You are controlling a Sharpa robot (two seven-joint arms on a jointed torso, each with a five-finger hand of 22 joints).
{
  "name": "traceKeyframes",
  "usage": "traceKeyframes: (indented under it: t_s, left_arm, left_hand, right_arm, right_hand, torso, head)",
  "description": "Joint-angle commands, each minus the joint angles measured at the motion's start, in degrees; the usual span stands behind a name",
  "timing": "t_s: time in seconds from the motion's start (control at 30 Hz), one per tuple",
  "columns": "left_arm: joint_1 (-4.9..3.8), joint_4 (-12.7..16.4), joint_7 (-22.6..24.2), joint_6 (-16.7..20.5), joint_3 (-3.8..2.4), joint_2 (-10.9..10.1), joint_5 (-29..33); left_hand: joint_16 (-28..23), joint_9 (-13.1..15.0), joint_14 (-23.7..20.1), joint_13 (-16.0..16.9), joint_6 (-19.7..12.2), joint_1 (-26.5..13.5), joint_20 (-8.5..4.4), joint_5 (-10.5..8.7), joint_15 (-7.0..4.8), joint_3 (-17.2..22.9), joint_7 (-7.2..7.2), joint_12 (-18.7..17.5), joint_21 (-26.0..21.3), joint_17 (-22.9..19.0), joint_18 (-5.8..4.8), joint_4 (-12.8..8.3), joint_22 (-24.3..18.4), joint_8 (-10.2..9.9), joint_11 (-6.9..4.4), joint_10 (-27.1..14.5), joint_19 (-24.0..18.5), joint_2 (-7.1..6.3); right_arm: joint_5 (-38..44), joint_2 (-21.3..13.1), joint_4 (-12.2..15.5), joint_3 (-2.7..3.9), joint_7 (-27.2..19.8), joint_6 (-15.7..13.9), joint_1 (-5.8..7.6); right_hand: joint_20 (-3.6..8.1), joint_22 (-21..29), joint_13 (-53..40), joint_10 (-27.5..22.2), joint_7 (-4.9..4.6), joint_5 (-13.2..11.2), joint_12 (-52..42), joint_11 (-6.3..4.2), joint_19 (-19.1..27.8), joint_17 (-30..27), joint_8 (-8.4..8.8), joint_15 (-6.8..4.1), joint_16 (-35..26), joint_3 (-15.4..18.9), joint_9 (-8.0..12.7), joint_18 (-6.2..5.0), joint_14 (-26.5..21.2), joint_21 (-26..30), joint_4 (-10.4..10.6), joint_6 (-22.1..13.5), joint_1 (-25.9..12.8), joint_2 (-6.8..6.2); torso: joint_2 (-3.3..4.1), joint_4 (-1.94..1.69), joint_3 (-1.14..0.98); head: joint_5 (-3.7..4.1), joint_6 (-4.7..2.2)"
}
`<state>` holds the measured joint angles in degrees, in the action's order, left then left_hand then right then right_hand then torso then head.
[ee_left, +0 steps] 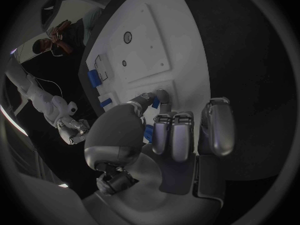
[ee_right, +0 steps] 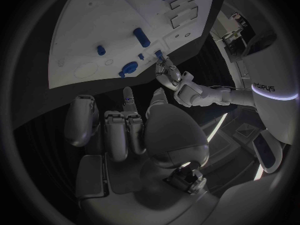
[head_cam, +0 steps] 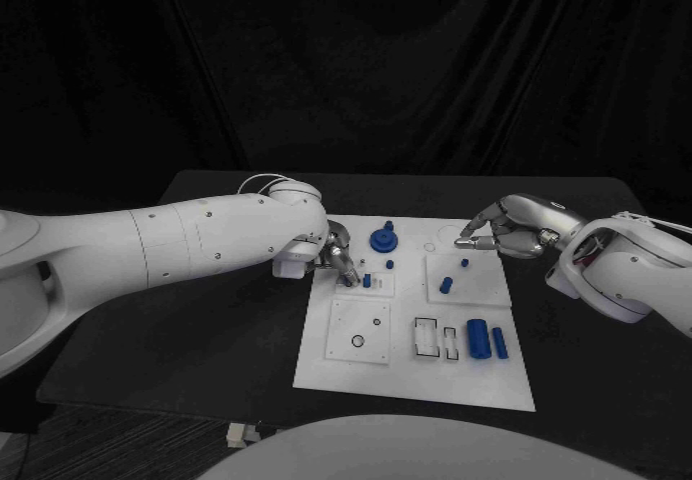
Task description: Assemble the parts on the task board
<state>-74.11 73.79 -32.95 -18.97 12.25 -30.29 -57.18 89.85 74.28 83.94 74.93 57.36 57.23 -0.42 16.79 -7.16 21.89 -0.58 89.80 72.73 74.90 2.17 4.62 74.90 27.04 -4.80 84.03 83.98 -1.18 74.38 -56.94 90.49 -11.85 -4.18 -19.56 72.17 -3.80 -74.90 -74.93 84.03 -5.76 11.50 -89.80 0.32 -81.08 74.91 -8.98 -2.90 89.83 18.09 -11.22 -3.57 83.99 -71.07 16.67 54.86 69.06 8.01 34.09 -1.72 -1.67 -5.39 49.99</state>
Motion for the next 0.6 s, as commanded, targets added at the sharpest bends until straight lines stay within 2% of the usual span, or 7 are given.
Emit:
traceKeyframes:
  t_s: [0.03,0.2,0.37,0.43,0.6]
  left_arm:
    - [0.10,0.05,0.85,-0.13,-0.04,0.10,0.16]
    - [0.10,0.06,0.82,-0.30,-0.04,0.03,0.16]
    - [0.10,0.08,0.79,-0.36,-0.04,-0.02,0.16]
    - [0.10,0.09,0.77,-0.37,-0.04,-0.06,0.16]
    - [0.10,0.11,0.73,-0.51,-0.04,-0.20,0.16]
  left_hand:
    - [0.15,-0.13,6.06,15.07,0.32,-0.74,0.27,-0.72,0.45,-0.08,0.15,0.20,-0.16,15.10,1.04,0.50,10.82,-0.37,0.54,5.97,0.63,-0.15]
    - [0.15,-0.32,6.06,15.07,0.57,-1.00,0.32,-2.29,0.48,-0.48,0.17,0.20,-0.39,15.10,1.08,0.66,10.77,-0.85,0.57,5.97,0.57,-0.33]
    - [0.15,-0.37,6.06,15.07,0.61,-1.02,0.33,-2.71,0.49,-0.60,0.19,0.20,-0.44,15.10,1.09,0.65,10.76,-0.99,0.58,5.97,0.56,-0.43]
    - [0.15,-0.51,6.06,15.07,0.79,-1.15,0.36,-4.42,0.51,-1.02,0.24,0.20,-0.56,15.10,1.11,0.74,10.74,-1.43,0.62,5.97,0.54,-0.54]
    - [0.15,-0.64,6.06,15.07,0.95,-1.61,0.41,-6.17,0.57,-1.76,0.34,0.20,-0.70,15.10,1.13,1.08,10.71,-1.93,0.70,5.97,0.51,-0.78]
  right_arm:
    - [0.11,-0.03,0.06,0.03,0.85,0.29,-0.14]
    - [0.11,-0.01,0.06,0.03,0.88,0.31,-0.14]
    - [0.11,0.07,0.02,0.03,0.89,0.37,-0.14]
    - [0.11,0.09,-0.01,0.03,0.90,0.39,-0.14]
    - [0.11,0.09,-0.03,0.03,0.91,0.43,-0.14]
  right_hand:
    - [-0.04,-9.60,-15.07,5.97,-0.02,0.41,-0.20,0.56,0.24,15.09,0.30,0.36,0.17,0.34,0.07,-0.57,6.01,0.23,-0.10,0.45,0.31,0.34]
    - [-0.04,-9.60,-15.07,5.97,-0.02,0.41,-0.20,0.56,0.24,15.09,0.30,0.36,0.17,0.34,0.07,-0.57,6.01,0.23,-0.10,0.45,0.31,0.34]
    - [-0.04,-9.60,-15.07,5.97,-0.02,0.43,-0.20,0.57,0.24,15.09,0.31,0.37,0.17,0.35,0.07,-0.57,6.01,0.24,-0.12,0.45,0.35,0.36]
    - [-0.04,-9.60,-15.07,5.97,-0.02,0.43,-0.20,0.57,0.24,15.09,0.31,0.37,0.17,0.35,0.07,-0.57,6.01,0.24,-0.12,0.45,0.35,0.36]
    - [-0.04,-9.60,-15.07,5.97,-0.02,0.43,-0.20,0.57,0.24,15.09,0.31,0.37,0.17,0.35,0.07,-0.57,6.01,0.24,-0.12,0.45,0.35,0.36]
  torso:
    - [0.01,0.00,0.01]
    - [0.00,-0.02,0.00]
    - [0.00,-0.05,0.00]
    - [0.00,-0.03,0.00]
    - [-0.01,-0.02,0.00]
  head:
    - [0.00,0.01]
    - [-0.02,0.01]
    - [-0.09,0.01]
    - [-0.16,0.01]
    - [-0.19,0.01]
